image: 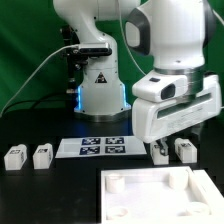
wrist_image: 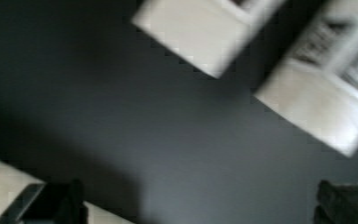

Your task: Assemble one leg

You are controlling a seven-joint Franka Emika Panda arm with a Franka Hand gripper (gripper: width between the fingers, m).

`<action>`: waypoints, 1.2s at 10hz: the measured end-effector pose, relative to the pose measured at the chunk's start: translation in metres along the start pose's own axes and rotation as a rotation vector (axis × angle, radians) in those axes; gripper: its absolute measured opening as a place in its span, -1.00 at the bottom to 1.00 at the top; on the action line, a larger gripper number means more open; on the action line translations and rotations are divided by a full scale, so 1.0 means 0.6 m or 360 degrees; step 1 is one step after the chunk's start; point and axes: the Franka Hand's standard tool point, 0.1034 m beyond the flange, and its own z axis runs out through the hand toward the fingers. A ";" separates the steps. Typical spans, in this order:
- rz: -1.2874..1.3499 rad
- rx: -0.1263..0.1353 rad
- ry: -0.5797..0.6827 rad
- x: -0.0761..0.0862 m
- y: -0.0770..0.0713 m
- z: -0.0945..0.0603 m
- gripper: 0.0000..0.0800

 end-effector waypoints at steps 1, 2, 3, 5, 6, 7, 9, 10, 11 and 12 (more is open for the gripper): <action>0.0181 -0.0001 0.0005 0.013 -0.019 -0.001 0.62; 0.0314 0.0016 0.0008 0.014 -0.023 -0.001 0.62; 0.0425 0.0029 0.0007 0.014 -0.023 0.000 0.62; 0.0491 0.0036 0.0001 0.013 -0.027 0.000 0.62; 0.0528 0.0034 -0.0099 0.002 -0.049 0.004 0.62; 0.0513 0.0040 -0.0156 -0.005 -0.057 0.006 0.62; 0.0554 0.0057 -0.0522 -0.030 -0.065 0.002 0.62; 0.0545 0.0080 -0.0697 -0.027 -0.068 0.004 0.62; 0.0549 0.0101 -0.0830 -0.028 -0.067 0.012 0.62; 0.0552 0.0114 -0.0892 -0.024 -0.066 0.020 0.62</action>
Offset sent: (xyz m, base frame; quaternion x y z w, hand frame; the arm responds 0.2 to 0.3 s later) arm 0.0000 0.0000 0.0000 0.0000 0.0000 0.2667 0.9638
